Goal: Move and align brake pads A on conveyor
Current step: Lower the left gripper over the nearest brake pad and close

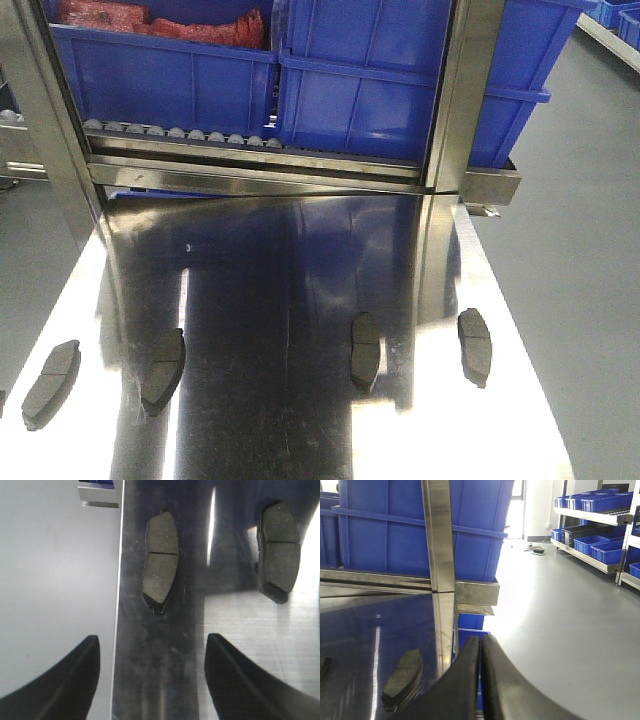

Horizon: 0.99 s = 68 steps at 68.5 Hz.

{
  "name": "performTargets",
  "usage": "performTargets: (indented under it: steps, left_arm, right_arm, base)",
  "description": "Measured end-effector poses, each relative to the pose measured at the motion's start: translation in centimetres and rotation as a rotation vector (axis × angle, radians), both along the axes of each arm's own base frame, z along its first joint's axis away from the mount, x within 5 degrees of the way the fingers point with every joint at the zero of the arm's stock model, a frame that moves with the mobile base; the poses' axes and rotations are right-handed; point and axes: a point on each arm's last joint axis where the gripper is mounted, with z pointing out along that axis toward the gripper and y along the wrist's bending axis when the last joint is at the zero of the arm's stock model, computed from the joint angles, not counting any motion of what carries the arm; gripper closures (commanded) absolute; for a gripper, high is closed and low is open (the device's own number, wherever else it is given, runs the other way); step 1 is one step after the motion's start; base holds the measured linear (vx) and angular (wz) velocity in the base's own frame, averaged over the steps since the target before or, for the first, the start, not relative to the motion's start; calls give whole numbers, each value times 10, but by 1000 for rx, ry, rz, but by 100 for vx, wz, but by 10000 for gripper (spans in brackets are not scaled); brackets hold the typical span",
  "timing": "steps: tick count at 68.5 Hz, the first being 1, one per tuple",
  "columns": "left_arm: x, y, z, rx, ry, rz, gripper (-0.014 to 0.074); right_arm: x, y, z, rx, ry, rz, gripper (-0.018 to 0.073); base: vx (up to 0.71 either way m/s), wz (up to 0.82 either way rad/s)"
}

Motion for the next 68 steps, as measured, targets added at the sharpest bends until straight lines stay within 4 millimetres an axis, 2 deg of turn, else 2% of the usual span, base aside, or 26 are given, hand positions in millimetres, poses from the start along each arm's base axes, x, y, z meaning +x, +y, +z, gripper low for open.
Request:
performTargets:
  steps: [16,27,36,47,60,68]
  left_arm:
    - [9,3,11,40,-45,-11,146]
    - [35,3,28,61,-46,-33,146]
    - [62,4,31,63,-7,-43,146]
    - [94,2,15,53,124,-94,146]
    - [128,-2,-19,0,270,-131,146]
    - [142,-2,-36,-7,341,-134,146]
  right_arm:
    - [0,0,0,0,0,0,571]
    - [0,0,0,0,0,0,571]
    - [0,0,0,0,0,0,571]
    - [0,0,0,0,0,0,571]
    - [0,0,0,0,0,0,571]
    - [0,0,0,0,0,0,571]
  base:
    - [0,0]
    - [0,0]
    - [0,0]
    - [0,0]
    - [0,0]
    - [0,0]
